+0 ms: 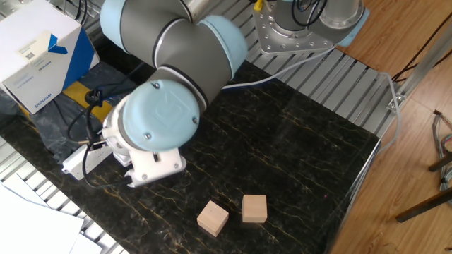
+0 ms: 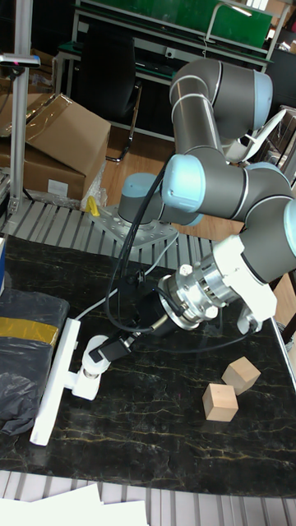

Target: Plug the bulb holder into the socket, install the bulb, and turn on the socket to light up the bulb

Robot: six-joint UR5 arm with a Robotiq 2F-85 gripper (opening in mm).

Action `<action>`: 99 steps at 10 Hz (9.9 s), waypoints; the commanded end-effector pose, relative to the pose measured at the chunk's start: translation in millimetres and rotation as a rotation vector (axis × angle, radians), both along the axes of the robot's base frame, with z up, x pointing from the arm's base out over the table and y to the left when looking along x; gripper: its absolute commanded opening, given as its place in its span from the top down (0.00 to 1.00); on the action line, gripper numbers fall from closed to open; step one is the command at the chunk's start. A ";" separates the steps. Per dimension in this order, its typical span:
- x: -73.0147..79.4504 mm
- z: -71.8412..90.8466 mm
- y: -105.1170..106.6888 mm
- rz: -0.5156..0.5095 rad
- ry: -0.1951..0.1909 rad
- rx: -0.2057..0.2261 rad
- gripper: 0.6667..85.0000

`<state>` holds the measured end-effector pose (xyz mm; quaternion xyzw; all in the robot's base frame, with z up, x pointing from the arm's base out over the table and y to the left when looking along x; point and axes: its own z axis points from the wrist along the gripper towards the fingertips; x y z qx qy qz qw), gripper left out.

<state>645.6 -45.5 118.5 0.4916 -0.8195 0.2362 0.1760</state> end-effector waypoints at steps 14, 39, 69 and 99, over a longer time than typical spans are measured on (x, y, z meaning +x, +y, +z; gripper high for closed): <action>-0.1 -12.4 12.2 -0.048 -0.012 -0.008 0.78; 6.6 -22.9 36.0 0.012 -0.012 0.084 0.77; -1.6 -1.8 19.3 0.071 -0.010 0.225 1.00; -14.9 -6.7 18.7 -0.154 -0.103 0.291 1.00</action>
